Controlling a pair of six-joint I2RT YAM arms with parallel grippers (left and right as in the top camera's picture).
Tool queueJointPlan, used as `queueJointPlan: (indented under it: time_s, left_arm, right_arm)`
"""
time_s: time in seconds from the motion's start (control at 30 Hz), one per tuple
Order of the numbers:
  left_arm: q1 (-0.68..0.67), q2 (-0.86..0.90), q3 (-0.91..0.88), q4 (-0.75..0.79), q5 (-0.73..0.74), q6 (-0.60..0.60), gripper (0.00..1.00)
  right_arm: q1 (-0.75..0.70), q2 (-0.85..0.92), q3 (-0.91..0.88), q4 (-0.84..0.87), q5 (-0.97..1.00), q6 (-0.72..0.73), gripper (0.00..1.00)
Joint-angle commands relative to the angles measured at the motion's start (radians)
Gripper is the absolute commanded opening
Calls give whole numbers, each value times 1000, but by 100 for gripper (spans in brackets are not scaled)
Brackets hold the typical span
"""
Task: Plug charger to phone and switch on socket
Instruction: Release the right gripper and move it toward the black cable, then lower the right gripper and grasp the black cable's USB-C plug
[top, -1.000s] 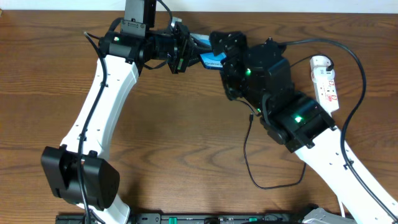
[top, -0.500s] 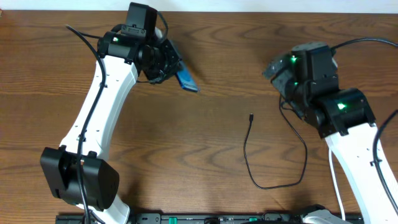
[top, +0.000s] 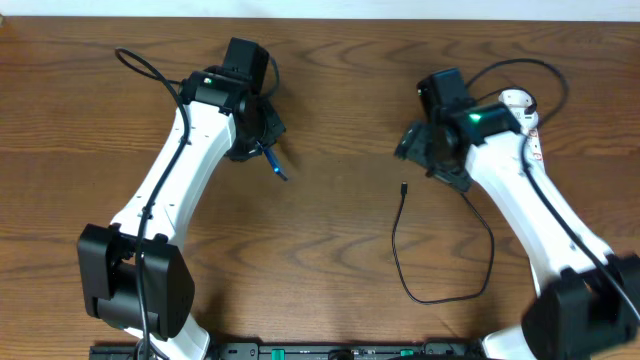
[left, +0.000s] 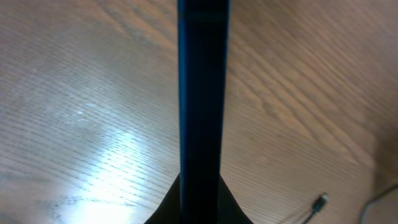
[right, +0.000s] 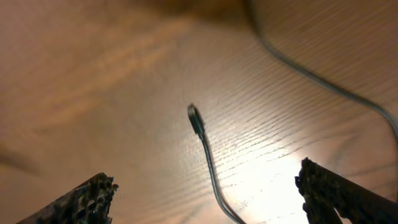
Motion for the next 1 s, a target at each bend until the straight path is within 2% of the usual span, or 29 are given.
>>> queueJointPlan:
  time_s: [0.0, 0.2, 0.4, 0.47, 0.53, 0.67, 0.77, 0.9, 0.97]
  left_arm:
    - [0, 0, -9, 0, -36, 17, 7]
    - [0, 0, -9, -11, -35, 17, 7]
    - [0, 0, -9, -5, -18, 16, 7]
    - [0, 0, -9, -1, -17, 16, 7]
    - [0, 0, -9, 1, -17, 16, 7]
    - [0, 0, -9, 5, -17, 14, 7]
    - [0, 0, -9, 4, -17, 13, 7]
    - [0, 0, -9, 3, -17, 13, 7]
    - [0, 0, -9, 3, -17, 13, 7]
  right_arm:
    - [0, 73, -10, 10, -138, -190, 88]
    - [-59, 165, -12, 38, -341, -348, 84]
    - [-138, 172, -63, 47, -373, -459, 92]
    - [-156, 172, -100, 76, -410, -490, 86]
    - [-163, 172, -144, 118, -465, -489, 78]
    - [-148, 172, -215, 200, -486, -445, 78]
    - [-117, 172, -249, 261, -477, -385, 74]
    - [-91, 172, -256, 270, -322, -274, 73]
    - [-91, 172, -257, 272, -304, -258, 72]
